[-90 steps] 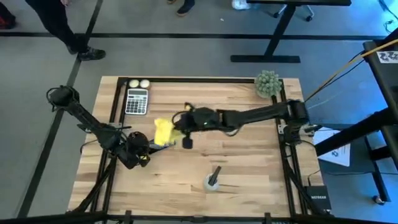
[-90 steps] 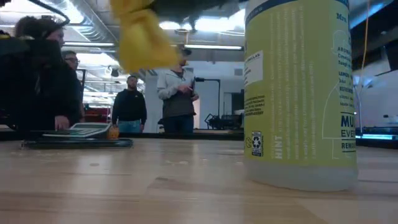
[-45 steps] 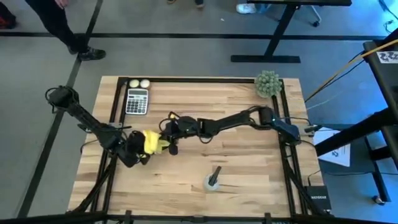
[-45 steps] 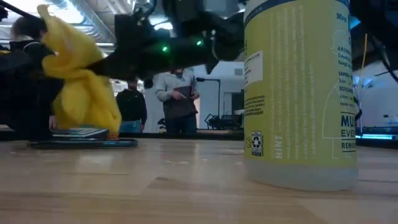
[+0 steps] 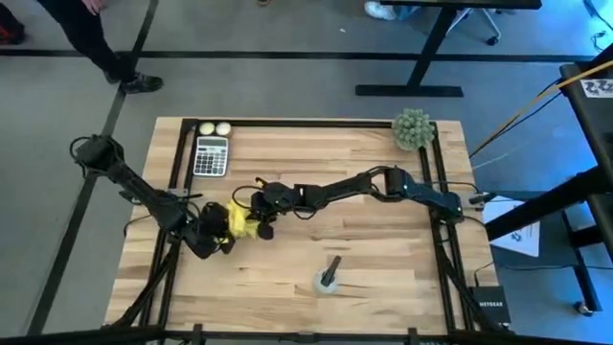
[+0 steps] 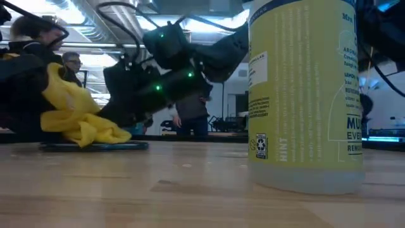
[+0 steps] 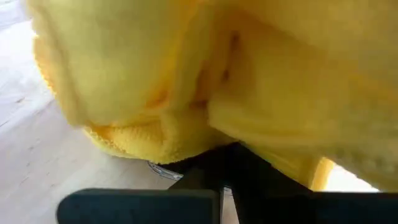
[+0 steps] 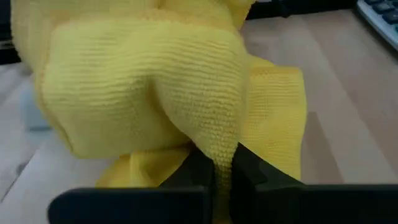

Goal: Apply microfiber cloth
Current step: Wipe the front screen of the black cellphone using a yellow microfiber cloth

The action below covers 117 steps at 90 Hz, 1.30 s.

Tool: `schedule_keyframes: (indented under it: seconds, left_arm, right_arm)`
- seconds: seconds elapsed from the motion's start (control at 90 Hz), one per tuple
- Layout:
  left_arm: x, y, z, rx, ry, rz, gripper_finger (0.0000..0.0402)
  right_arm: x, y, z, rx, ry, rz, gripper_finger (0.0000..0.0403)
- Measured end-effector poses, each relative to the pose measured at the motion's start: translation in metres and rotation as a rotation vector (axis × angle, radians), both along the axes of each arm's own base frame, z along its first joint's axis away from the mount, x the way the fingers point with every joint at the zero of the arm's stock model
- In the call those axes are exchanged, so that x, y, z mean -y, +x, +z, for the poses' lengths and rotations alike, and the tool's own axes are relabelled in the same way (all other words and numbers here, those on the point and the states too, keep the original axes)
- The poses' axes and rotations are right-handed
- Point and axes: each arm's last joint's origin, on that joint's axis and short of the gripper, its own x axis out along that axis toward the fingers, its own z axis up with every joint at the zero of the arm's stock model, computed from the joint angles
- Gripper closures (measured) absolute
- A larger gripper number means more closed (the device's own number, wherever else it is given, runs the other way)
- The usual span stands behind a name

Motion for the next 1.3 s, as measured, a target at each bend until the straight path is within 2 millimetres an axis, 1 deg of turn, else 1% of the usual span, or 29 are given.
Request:
schedule_keyframes:
  seconds: [0.178, 0.222, 0.289, 0.4, 0.478, 0.644, 0.778, 0.889, 0.944, 1.0, 1.089, 1.167, 1.211, 1.3]
  left_arm:
    - [0.001, 0.002, -0.002, 0.011, 0.010, 0.005, 0.0401]
    - [0.001, 0.002, -0.002, 0.015, 0.012, 0.008, 0.0401]
    - [0.001, 0.002, -0.003, 0.014, 0.013, 0.017, 0.0401]
    - [0.001, 0.003, -0.006, 0.009, 0.014, 0.032, 0.0401]
    - [0.002, 0.003, -0.007, 0.005, 0.018, 0.034, 0.0401]
    - [0.002, 0.003, -0.009, 0.002, 0.021, 0.043, 0.0401]
    - [0.003, 0.002, -0.010, 0.002, 0.023, 0.037, 0.0401]
    - [0.004, 0.002, -0.010, 0.005, 0.022, 0.037, 0.0401]
    - [0.004, 0.002, -0.010, 0.008, 0.023, 0.038, 0.0401]
    - [0.004, 0.002, -0.010, 0.010, 0.024, 0.039, 0.0401]
    - [0.004, 0.002, -0.010, 0.014, 0.023, 0.041, 0.0401]
    - [0.004, 0.002, -0.010, 0.015, 0.023, 0.041, 0.0401]
    - [0.004, 0.002, -0.010, 0.016, 0.023, 0.041, 0.0401]
    - [0.004, 0.002, -0.010, 0.018, 0.023, 0.041, 0.0401]
  right_arm:
    - [0.000, -0.001, -0.003, -0.014, -0.010, 0.011, 0.0402]
    - [0.003, -0.001, -0.004, -0.032, -0.023, 0.014, 0.0402]
    - [0.007, -0.002, -0.004, -0.075, -0.022, 0.008, 0.0402]
    - [0.015, -0.005, 0.000, -0.194, -0.021, 0.000, 0.0402]
    - [0.018, -0.006, 0.008, -0.255, -0.046, 0.006, 0.0402]
    - [0.023, -0.017, 0.026, -0.397, -0.145, -0.013, 0.0402]
    - [0.029, -0.033, 0.040, -0.536, -0.242, -0.050, 0.0402]
    - [0.034, -0.048, 0.045, -0.673, -0.347, -0.101, 0.0402]
    - [0.034, -0.048, 0.051, -0.660, -0.374, -0.120, 0.0402]
    - [0.033, -0.049, 0.065, -0.621, -0.377, -0.132, 0.0402]
    - [0.026, -0.039, 0.088, -0.448, -0.351, -0.136, 0.0402]
    - [0.017, -0.029, 0.098, -0.305, -0.299, -0.107, 0.0402]
    - [0.010, -0.024, 0.101, -0.230, -0.241, -0.069, 0.0402]
    - [-0.004, -0.012, 0.093, -0.109, -0.149, -0.001, 0.0402]
